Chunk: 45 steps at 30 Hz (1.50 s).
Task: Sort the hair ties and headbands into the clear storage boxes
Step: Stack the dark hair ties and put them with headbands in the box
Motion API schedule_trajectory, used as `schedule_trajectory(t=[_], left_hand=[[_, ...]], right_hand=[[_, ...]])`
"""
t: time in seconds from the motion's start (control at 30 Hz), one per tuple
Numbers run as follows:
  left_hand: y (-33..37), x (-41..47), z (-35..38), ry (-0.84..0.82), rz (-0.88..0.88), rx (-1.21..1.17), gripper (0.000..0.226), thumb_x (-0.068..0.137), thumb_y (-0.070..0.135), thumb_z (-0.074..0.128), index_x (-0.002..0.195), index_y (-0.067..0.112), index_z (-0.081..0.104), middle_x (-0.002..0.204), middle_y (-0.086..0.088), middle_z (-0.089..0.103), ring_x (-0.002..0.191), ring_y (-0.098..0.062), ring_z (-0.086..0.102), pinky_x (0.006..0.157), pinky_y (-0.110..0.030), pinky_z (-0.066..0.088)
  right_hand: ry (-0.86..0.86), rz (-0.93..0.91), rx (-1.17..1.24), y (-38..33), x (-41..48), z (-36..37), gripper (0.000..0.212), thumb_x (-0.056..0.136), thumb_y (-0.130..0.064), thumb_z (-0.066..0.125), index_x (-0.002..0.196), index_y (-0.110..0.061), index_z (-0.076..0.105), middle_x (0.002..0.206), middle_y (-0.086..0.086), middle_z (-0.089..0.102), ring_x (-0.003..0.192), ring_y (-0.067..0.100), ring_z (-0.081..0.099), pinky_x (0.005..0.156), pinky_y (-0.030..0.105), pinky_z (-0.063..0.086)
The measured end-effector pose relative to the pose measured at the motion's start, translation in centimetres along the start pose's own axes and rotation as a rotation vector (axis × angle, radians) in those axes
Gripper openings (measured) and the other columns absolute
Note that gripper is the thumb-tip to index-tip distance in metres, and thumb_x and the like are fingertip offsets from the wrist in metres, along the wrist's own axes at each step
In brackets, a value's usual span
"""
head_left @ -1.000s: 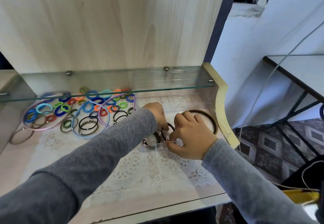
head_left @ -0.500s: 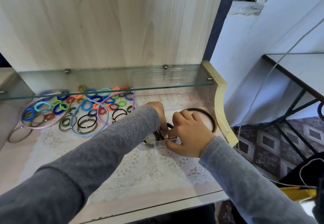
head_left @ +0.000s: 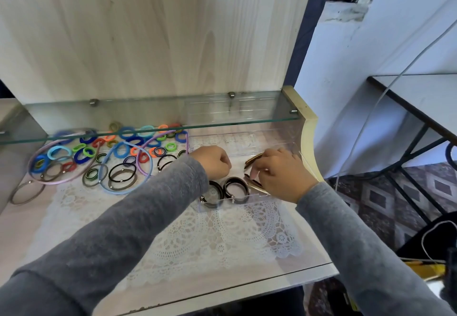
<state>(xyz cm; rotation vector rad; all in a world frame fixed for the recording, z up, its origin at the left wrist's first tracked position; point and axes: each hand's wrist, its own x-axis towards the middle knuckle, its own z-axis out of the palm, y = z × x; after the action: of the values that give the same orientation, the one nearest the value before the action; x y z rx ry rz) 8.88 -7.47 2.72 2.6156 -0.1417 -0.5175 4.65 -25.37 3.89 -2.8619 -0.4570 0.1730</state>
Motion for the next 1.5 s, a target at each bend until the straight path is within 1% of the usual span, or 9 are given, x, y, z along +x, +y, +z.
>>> schedule_trajectory(t=[0.07,0.13,0.27,0.43,0.6,0.83,0.97,1.33,1.5], left_hand=[[-0.4,-0.5,0.3,0.026,0.045,0.076,0.029,0.087,0.013,0.047,0.099,0.033,0.064,0.113,0.009,0.061,0.104,-0.014,0.056,0.091,-0.031,0.048],[-0.5,-1.0,0.6,0.042,0.105,0.198,0.034,0.085,0.010,0.047,0.103,0.033,0.064,0.115,0.008,0.062,0.105,-0.015,0.057,0.089,-0.032,0.049],[-0.4,-1.7,1.1,0.129,0.230,0.456,0.036,0.086,0.010,0.047,0.111,0.032,0.061,0.116,0.007,0.061,0.107,-0.017,0.056,0.085,-0.033,0.046],[-0.2,-2.3,1.5,0.191,0.292,0.582,0.036,0.088,0.008,0.048,0.113,0.030,0.061,0.114,0.005,0.061,0.104,-0.022,0.057,0.077,-0.031,0.035],[-0.3,-2.6,1.6,0.179,0.288,0.584,0.038,0.087,0.007,0.046,0.114,0.030,0.061,0.115,0.004,0.060,0.104,-0.026,0.057,0.077,-0.032,0.036],[-0.7,-2.8,1.6,0.198,0.288,0.587,0.039,0.088,0.009,0.048,0.120,0.028,0.060,0.121,0.004,0.059,0.108,-0.023,0.056,0.083,-0.033,0.039],[-0.7,-2.9,1.7,0.190,0.304,0.590,0.039,0.087,0.009,0.050,0.119,0.029,0.061,0.119,0.004,0.059,0.106,-0.023,0.057,0.078,-0.032,0.037],[-0.8,-2.8,1.9,0.186,0.307,0.584,0.040,0.086,0.011,0.052,0.121,0.029,0.059,0.118,0.003,0.059,0.107,-0.023,0.056,0.079,-0.032,0.034],[-0.9,-2.8,1.8,0.185,0.295,0.570,0.039,0.087,0.011,0.052,0.121,0.028,0.059,0.121,0.003,0.058,0.110,-0.022,0.055,0.082,-0.032,0.036]], right_hand=[[-0.025,0.039,-0.015,-0.1,0.0,0.1,0.030,0.087,-0.021,0.042,0.096,-0.030,0.069,0.112,-0.003,0.053,0.116,0.023,0.039,0.103,0.042,0.030],[-0.036,0.056,-0.037,-0.4,0.2,0.5,0.031,0.088,-0.021,0.042,0.098,-0.030,0.070,0.115,-0.003,0.053,0.117,0.022,0.039,0.105,0.043,0.030],[-0.027,0.070,-0.097,-1.0,0.5,1.4,0.031,0.092,-0.024,0.041,0.103,-0.028,0.069,0.120,-0.003,0.052,0.119,0.021,0.038,0.102,0.043,0.032],[-0.024,0.048,-0.164,-1.5,0.8,1.7,0.029,0.091,-0.024,0.043,0.104,-0.029,0.068,0.121,-0.002,0.053,0.118,0.022,0.039,0.099,0.043,0.034],[-0.020,0.045,-0.182,-1.5,0.8,1.6,0.028,0.090,-0.023,0.043,0.100,-0.029,0.069,0.118,-0.002,0.053,0.117,0.023,0.040,0.098,0.042,0.034],[-0.031,0.065,-0.187,-1.5,0.8,1.5,0.026,0.091,-0.025,0.045,0.100,-0.028,0.069,0.119,-0.002,0.053,0.118,0.023,0.039,0.101,0.044,0.032],[-0.049,0.072,-0.212,-1.7,0.7,1.4,0.026,0.090,-0.023,0.045,0.101,-0.025,0.069,0.120,-0.001,0.053,0.119,0.024,0.039,0.102,0.046,0.032],[-0.066,0.096,-0.274,-1.9,0.6,1.1,0.026,0.091,-0.025,0.044,0.103,-0.021,0.067,0.120,0.000,0.054,0.117,0.024,0.039,0.102,0.045,0.031],[0.057,0.077,-0.262,-1.8,0.4,1.1,0.025,0.090,-0.024,0.044,0.099,-0.025,0.067,0.113,-0.002,0.057,0.110,0.023,0.044,0.098,0.041,0.034]])
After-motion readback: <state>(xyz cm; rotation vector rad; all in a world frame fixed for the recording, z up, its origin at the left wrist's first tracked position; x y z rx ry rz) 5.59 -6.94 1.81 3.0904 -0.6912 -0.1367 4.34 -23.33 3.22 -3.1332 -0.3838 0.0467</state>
